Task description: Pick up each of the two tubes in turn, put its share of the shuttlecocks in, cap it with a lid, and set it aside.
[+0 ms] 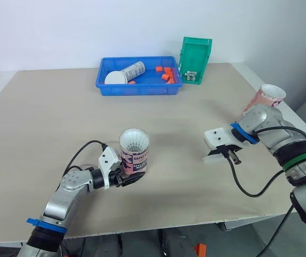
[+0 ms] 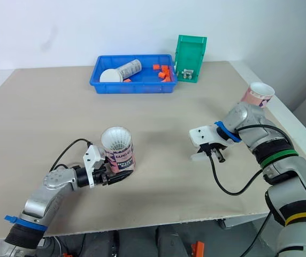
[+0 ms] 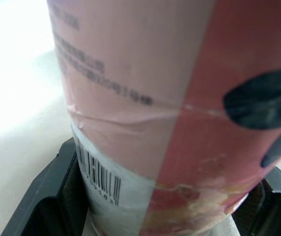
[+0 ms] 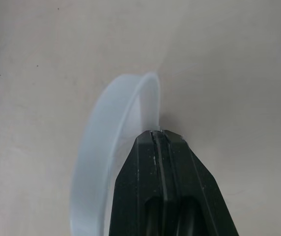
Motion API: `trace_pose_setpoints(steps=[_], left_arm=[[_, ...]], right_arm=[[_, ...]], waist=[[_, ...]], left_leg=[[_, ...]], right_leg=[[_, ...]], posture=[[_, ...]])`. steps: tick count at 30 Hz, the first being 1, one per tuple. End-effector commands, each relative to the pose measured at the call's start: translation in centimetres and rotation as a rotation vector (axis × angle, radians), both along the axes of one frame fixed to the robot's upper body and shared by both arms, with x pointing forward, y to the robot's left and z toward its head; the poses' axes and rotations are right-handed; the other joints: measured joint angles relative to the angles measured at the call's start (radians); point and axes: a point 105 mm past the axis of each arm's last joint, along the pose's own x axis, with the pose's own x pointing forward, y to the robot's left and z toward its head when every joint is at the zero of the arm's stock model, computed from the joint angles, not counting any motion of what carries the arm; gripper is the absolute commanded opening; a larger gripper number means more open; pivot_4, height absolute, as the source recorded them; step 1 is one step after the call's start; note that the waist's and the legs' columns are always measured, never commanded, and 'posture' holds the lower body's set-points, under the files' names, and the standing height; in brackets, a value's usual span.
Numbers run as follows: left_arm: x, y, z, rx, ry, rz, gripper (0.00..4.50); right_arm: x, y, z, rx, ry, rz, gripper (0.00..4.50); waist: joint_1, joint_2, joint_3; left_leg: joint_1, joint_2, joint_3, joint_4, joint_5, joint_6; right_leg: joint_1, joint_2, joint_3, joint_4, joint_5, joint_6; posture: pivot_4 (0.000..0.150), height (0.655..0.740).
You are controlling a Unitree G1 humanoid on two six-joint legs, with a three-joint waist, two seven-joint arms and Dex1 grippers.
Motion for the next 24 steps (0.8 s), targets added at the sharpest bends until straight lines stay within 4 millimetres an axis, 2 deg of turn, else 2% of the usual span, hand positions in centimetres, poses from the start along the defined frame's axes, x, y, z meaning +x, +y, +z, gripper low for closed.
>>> trace_pose_setpoints(steps=[1, 7, 10, 13, 19, 24], left_arm=[[0.2, 0.2, -1.3, 0.042, 0.041, 0.005, 3.32], [0.2, -0.2, -1.8, 0.054, 0.047, -0.025, 3.32], [0.3, -0.5, -1.8, 0.055, 0.046, -0.038, 3.32], [0.4, -0.6, -1.7, 0.055, 0.044, -0.047, 3.32], [0.4, -0.6, -1.8, 0.055, 0.048, -0.053, 3.32], [0.2, -0.7, -2.0, 0.059, 0.06, -0.059, 3.32]], right_arm=[[-1.1, 1.2, 3.7, 0.114, -0.061, 0.059, 0.04], [-2.6, 1.2, 4.7, 0.157, -0.08, 0.042, 0.04], [-3.0, 1.1, 4.1, 0.16, -0.071, 0.03, 0.04], [-3.4, 0.6, 3.5, 0.144, -0.04, 0.008, 0.97], [-3.2, 0.1, 2.8, 0.106, -0.027, -0.022, 3.82], [-2.3, -0.4, 1.3, 0.046, -0.003, -0.046, 3.82]], waist=[[0.004, 0.001, 0.0], [0.009, 0.001, 0.0], [0.009, 0.001, 0.0], [0.009, 0.001, 0.0], [0.009, 0.001, 0.0], [0.008, 0.001, 0.0]], left_leg=[[0.0, 0.0, 0.0, 0.0, 0.0, 0.0], [0.0, -0.002, -0.002, -0.001, 0.0, 0.0], [0.0, -0.002, -0.002, -0.001, 0.0, 0.0], [-0.001, -0.003, -0.002, -0.001, 0.0, 0.0], [-0.001, -0.004, -0.002, -0.001, 0.0, 0.0], [-0.001, -0.004, -0.002, -0.001, 0.0, 0.0]], right_leg=[[0.0, 0.0, 0.0, 0.0, 0.0, 0.0], [0.0, -0.001, 0.0, -0.001, -0.001, 0.002], [0.001, -0.001, 0.001, -0.004, -0.001, 0.002], [0.002, -0.001, 0.002, -0.005, -0.001, 0.002], [0.002, -0.002, 0.002, -0.008, -0.001, 0.002], [0.003, -0.002, 0.002, -0.009, -0.001, 0.002]], posture=[[0.15, 0.7037], [0.15, 0.7037], [0.15, 0.7037], [0.15, 0.7037], [0.15, 0.7037], [0.15, 0.7037]])
